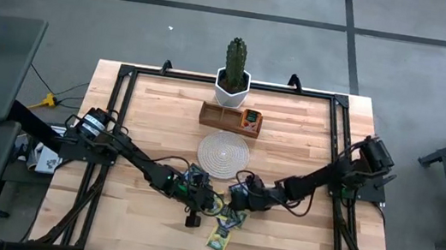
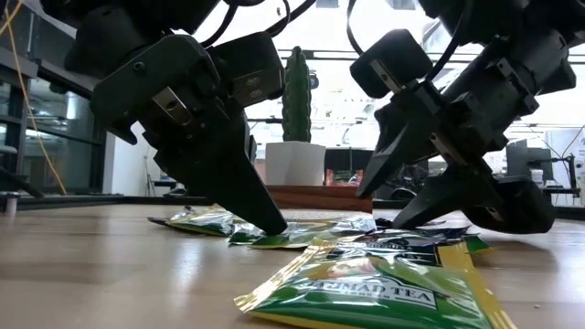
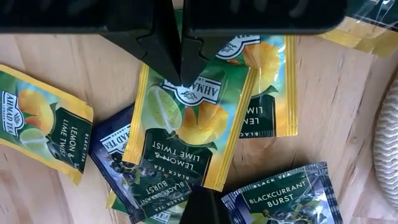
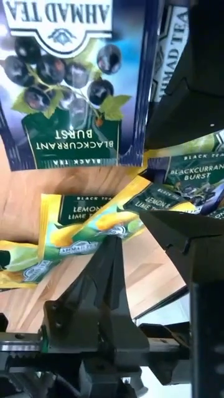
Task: Pick & Place Tea
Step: Put the yellow tea bag into the middle section of the wooden organizer
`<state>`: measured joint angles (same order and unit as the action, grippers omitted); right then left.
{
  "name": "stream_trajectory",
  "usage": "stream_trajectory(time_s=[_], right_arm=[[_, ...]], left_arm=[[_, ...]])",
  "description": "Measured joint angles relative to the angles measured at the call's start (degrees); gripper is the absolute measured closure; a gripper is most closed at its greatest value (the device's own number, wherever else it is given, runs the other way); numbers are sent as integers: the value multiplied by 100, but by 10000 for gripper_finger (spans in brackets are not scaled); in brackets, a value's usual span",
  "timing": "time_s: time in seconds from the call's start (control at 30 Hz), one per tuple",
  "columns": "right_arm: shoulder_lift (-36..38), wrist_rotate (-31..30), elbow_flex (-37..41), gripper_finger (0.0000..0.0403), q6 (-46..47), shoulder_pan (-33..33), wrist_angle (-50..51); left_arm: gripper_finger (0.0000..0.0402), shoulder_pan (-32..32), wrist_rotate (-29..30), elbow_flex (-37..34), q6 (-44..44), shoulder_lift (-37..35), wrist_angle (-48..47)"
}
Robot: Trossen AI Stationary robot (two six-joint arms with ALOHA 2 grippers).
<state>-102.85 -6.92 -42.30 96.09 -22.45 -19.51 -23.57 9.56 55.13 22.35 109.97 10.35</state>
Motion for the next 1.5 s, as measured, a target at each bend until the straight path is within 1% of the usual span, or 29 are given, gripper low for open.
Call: stream_trajectory(time_s=[0.33, 0.4, 0.53, 0.63, 0.77, 0.87, 0.97, 1.33, 1.5], right_arm=[[-22, 213, -54, 235, -272, 143, -19], [-139, 320, -197, 235, -395, 167, -4], [-596, 644, -646, 235, -632, 192, 15], [-792, 646, -869, 237, -673, 190, 24], [-742, 591, -853, 247, -807, 217, 77], [-643, 693, -841, 257, -960, 255, 293], [-540, 662, -841, 266, -1170, 258, 542], [-476, 658, -835, 283, -1216, 258, 685], [-473, 665, -833, 301, -1249, 258, 689]], left_arm=[[401, 72, -3, -2, 0, 2, 116], [401, 139, -25, -2, 0, 4, 165], [401, 269, -78, -2, 0, 4, 170], [401, 277, -195, -2, 0, 4, 156], [401, 258, -217, -2, 25, 2, 135], [401, 258, -236, 4, 48, 0, 99], [401, 258, -244, 4, 49, -9, 58], [401, 258, -258, 4, 63, -11, 35], [401, 258, -258, 7, 66, -11, 26]])
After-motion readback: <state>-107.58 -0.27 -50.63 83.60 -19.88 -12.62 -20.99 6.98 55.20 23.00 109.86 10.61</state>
